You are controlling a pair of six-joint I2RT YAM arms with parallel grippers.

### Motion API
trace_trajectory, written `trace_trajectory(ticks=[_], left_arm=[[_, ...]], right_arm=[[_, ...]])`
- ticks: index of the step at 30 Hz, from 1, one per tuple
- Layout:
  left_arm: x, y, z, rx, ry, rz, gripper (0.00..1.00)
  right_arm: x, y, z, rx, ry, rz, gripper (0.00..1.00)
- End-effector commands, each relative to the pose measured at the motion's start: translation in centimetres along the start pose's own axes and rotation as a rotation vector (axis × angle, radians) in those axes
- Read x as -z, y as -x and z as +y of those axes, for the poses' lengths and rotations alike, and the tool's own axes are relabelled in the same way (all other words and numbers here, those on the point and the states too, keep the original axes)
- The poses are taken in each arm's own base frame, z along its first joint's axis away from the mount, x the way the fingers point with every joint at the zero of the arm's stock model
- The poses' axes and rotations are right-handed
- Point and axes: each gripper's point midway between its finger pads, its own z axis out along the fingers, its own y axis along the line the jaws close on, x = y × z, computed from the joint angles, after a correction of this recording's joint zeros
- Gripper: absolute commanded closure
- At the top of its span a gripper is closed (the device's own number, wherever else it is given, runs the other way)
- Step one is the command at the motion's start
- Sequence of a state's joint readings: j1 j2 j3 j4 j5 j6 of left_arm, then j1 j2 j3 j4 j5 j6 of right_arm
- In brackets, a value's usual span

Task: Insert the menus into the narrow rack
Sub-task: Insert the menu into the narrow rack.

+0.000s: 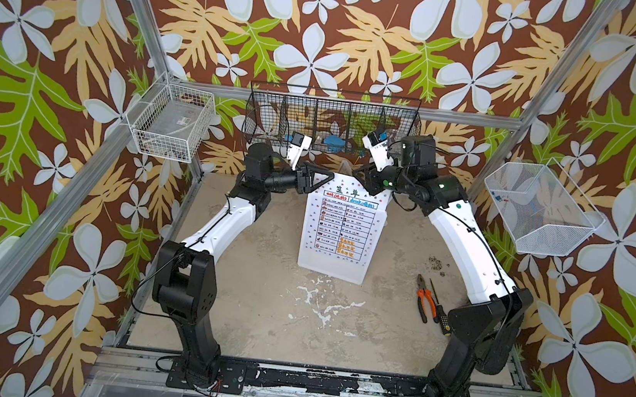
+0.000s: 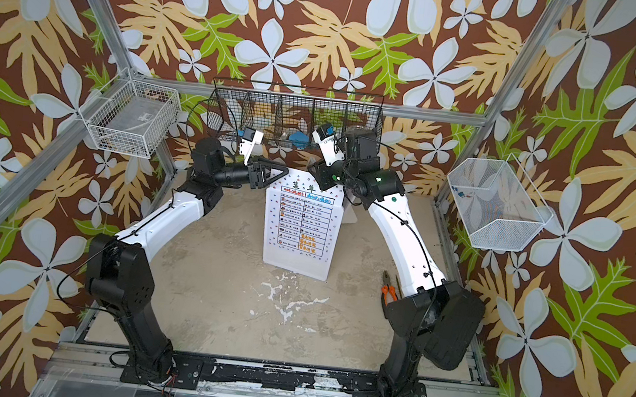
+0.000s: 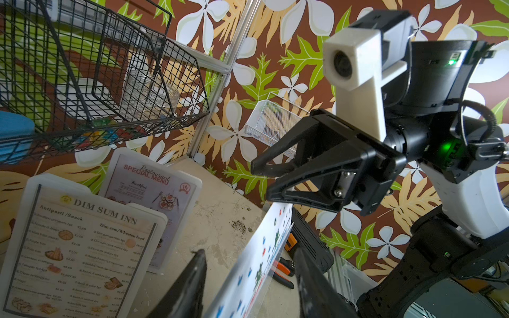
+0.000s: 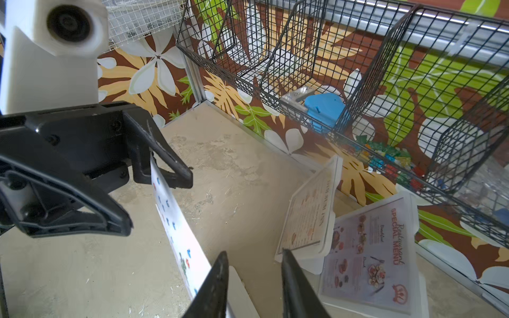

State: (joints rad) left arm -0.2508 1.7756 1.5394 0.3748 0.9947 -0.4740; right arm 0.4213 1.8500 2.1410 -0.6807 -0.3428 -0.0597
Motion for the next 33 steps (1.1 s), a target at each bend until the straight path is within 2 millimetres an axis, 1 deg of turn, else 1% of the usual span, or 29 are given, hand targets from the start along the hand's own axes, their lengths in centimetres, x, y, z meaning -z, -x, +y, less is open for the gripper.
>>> trace_trajectory(ticks=[1,15,33], left_arm=[[0.1,0.3,-0.2,-0.015,-0.005,-0.01,0.47],[0.3,-0.5,-0.1,-0.008,-0.002,-0.004,0.48],[0.5,-1.4,0.1,0.003,0.005,0.005,0.48]], right_arm=[[0.5,0.5,0.5,0.004,0.018,-0.019,0.67],[0.4,-0.6,1.4,-0.009,0.052,-0.008,0.67],[0.0,-2.5,1.9,-0.022,0.069,0.024,0.67]])
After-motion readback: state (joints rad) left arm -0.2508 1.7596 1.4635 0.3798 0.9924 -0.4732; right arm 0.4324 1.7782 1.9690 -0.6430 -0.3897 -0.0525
